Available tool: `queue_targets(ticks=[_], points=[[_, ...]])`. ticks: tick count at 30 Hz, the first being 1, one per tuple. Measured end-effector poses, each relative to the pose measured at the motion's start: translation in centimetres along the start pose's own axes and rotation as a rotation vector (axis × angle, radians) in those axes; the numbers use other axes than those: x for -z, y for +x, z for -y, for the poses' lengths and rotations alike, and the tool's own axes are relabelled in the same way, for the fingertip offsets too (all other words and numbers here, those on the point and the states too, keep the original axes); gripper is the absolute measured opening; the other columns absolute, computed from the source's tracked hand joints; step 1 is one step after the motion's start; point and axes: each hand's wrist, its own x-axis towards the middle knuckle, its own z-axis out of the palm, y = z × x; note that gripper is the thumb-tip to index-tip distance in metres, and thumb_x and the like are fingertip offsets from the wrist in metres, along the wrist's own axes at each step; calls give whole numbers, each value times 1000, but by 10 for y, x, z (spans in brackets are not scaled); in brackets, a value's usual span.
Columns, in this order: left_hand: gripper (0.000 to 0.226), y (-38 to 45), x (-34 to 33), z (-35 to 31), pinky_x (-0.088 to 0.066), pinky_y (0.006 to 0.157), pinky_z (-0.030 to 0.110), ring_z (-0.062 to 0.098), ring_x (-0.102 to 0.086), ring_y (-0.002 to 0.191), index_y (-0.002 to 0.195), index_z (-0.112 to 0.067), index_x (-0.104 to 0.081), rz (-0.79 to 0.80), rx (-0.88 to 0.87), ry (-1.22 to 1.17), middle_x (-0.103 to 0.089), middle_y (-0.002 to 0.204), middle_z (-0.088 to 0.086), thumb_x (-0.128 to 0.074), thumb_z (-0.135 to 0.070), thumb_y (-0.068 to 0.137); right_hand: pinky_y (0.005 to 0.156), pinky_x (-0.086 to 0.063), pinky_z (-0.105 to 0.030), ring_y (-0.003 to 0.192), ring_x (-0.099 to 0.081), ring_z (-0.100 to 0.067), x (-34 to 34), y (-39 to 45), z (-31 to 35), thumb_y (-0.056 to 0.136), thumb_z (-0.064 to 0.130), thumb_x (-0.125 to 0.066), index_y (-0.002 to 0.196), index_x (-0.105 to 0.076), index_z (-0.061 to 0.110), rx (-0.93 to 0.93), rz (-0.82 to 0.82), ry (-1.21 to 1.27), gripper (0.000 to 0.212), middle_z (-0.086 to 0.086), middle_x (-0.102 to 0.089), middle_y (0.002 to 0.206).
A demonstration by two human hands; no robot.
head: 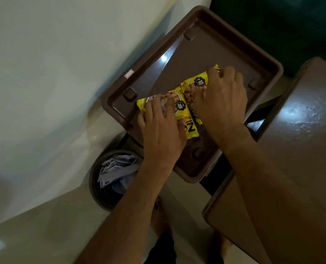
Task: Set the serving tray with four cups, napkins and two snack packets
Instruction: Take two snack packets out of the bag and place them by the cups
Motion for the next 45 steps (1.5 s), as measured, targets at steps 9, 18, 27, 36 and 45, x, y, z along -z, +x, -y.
queue_targets(ticks=[9, 18, 27, 36, 45], points=[[70, 9, 2, -7, -37, 104, 48, 31, -42, 141, 157, -17, -35, -14, 74, 115, -44, 155, 14, -49, -56, 101, 109, -43, -59, 142, -38, -38, -7, 1, -24, 88, 12, -71, 145, -53, 20, 49, 263, 93, 60, -17, -41, 152], [49, 20, 18, -40, -39, 112, 35, 23, -48, 134, 144, -9, -52, -78, 23, -238, -56, 141, 8, -62, -21, 98, 104, -43, -42, 131, -48, -38, -5, -1, -36, 97, 25, -65, 148, -50, 16, -171, 121, 264, 54, -18, -48, 144], [29, 57, 21, -56, -56, 92, 49, 33, -67, 109, 116, -4, -67, 213, 351, -659, -73, 114, 13, -69, -21, 93, 76, -39, -22, 99, -63, -18, -6, 5, -42, 89, 23, -75, 128, -56, 5, -307, 21, 511, 47, 2, -65, 103], [22, 47, 25, -52, -56, 95, 55, 28, -69, 104, 111, -7, -66, 97, 288, -1046, -74, 108, 13, -58, -26, 105, 67, -48, -27, 78, -61, -11, -6, 7, -46, 106, 31, -55, 93, -61, 12, -431, -45, 837, 24, 3, -64, 85], [28, 35, 15, -53, -61, 73, 55, 20, -69, 87, 124, -18, -61, -124, 109, -857, -64, 88, -13, -50, -40, 109, 54, -37, -11, 57, -48, 6, -4, 8, -44, 107, 16, -49, 87, -56, 13, -472, -215, 927, 22, 11, -51, 71]])
